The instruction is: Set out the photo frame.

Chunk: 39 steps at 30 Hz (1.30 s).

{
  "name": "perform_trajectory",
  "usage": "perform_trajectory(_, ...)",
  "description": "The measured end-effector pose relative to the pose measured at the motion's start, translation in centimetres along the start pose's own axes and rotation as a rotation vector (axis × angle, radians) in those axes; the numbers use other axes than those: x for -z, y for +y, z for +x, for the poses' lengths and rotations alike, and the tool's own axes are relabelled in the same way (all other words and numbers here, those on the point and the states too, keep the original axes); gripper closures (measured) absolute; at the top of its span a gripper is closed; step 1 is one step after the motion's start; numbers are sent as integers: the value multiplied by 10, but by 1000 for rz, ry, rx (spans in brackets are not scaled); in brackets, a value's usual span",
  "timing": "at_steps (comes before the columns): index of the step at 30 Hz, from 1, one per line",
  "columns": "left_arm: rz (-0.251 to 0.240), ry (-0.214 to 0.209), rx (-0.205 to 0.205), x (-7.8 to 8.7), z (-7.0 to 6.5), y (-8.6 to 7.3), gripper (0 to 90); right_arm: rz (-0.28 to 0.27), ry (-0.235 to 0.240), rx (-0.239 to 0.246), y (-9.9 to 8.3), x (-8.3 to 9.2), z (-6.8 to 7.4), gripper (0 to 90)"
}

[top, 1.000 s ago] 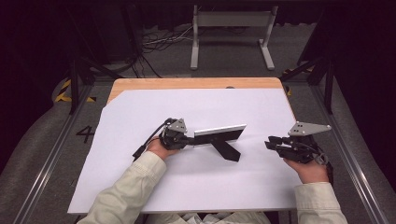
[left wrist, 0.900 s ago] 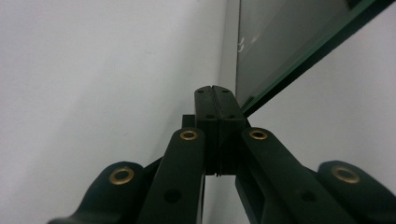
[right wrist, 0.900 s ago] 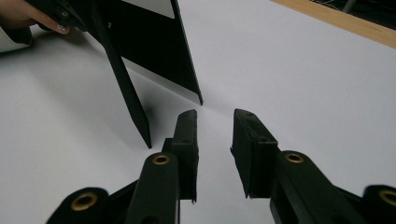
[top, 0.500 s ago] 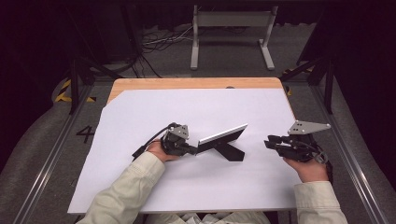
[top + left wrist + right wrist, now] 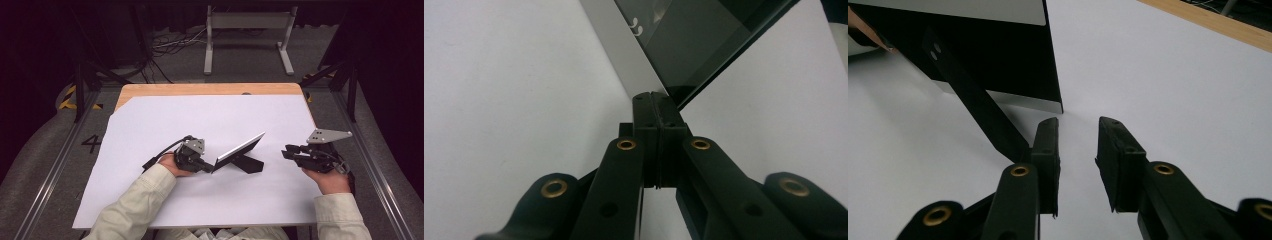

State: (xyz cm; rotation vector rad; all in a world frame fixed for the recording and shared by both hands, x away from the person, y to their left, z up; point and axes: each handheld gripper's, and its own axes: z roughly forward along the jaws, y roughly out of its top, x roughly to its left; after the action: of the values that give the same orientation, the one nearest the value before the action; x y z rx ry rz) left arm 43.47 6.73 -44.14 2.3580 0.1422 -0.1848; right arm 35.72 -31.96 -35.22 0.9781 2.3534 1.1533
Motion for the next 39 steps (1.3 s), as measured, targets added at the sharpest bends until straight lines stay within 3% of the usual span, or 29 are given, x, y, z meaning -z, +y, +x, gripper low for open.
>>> perform_trajectory(16,40,-71,-35,-7,-10,5,900,8,4,-4,0,0,0,698)
perform_trajectory(39,77,-119,-107,-23,-30,18,900,12,11,-2,1,0,1,699)
